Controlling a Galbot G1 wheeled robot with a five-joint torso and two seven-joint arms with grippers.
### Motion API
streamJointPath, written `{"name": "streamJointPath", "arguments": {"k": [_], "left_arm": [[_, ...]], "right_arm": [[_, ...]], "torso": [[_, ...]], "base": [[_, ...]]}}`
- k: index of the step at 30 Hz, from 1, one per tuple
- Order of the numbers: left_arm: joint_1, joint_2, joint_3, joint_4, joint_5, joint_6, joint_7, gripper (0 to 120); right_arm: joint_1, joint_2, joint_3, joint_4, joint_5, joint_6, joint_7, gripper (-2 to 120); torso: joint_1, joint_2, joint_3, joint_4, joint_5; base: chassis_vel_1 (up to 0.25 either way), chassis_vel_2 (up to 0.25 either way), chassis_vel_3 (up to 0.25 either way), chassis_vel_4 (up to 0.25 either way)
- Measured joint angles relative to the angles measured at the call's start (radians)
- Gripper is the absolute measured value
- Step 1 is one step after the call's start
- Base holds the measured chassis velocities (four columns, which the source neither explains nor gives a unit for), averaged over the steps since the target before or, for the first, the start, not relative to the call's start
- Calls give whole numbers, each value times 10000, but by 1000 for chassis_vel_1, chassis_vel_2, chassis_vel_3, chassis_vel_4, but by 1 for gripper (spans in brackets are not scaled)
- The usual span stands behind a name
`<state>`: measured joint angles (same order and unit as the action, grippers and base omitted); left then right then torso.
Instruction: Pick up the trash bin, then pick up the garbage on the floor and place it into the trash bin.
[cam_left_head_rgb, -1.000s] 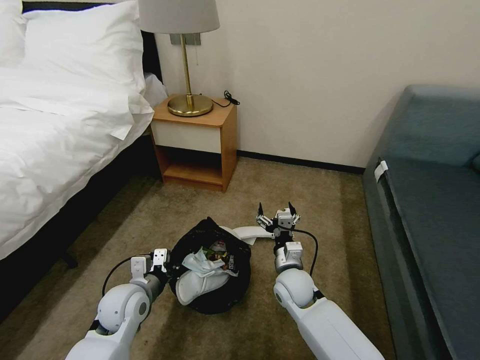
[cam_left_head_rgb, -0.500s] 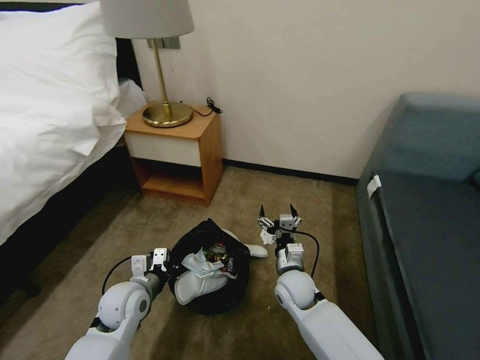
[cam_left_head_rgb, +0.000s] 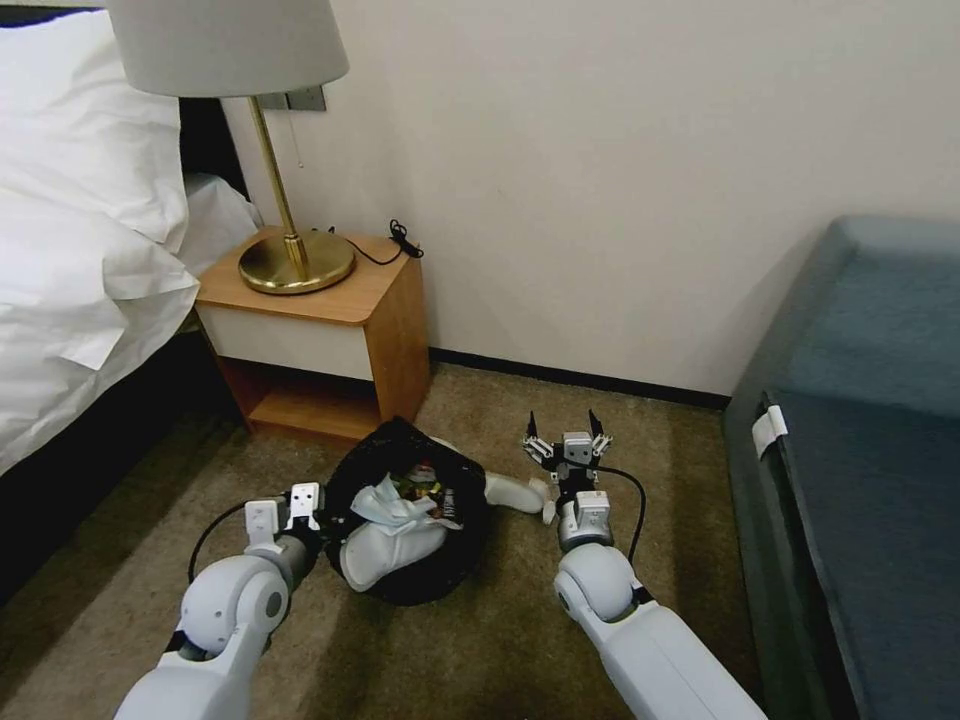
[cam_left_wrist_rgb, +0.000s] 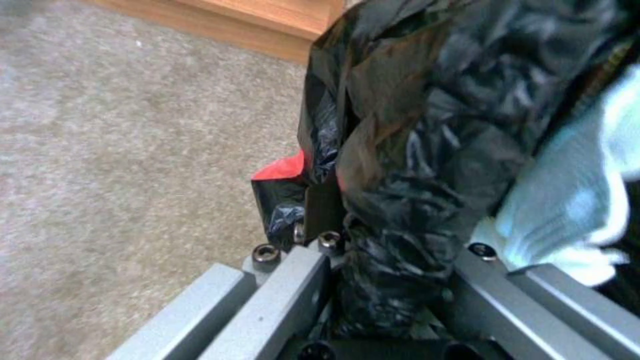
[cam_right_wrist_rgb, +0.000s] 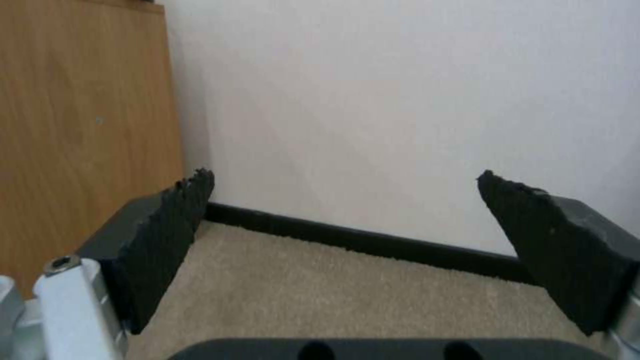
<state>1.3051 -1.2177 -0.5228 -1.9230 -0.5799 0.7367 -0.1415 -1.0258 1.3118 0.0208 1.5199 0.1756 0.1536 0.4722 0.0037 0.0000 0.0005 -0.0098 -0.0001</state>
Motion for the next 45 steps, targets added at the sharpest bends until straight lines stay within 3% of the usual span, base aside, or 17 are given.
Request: {"name": "streamJointPath", "arguments": {"k": [7, 15, 33, 45], "left_arm": [[215, -88, -137, -234, 23, 0, -41, 0], [354, -183, 37, -273, 209, 0, 32, 0], [216, -116, -2, -274, 122, 0, 4, 0], [203, -237, -186, -323, 47, -5, -175, 0]], "right_arm": [[-30, 50, 26, -37, -14, -3, -13, 100], [-32, 69, -11, 0, -64, -26, -13, 100], [-9, -63, -176, -81, -163, 87, -171, 100], [-78, -970, -634, -225, -589, -1061, 311, 100]], "torso": [[-1, 0, 1, -3, 1], [0, 0, 2, -3, 1], [1, 0, 2, -3, 1], [1, 0, 2, -4, 1]], "base": [[26, -28, -43, 18], [0, 0, 0, 0], [0, 0, 0, 0], [0, 0, 0, 0]]}}
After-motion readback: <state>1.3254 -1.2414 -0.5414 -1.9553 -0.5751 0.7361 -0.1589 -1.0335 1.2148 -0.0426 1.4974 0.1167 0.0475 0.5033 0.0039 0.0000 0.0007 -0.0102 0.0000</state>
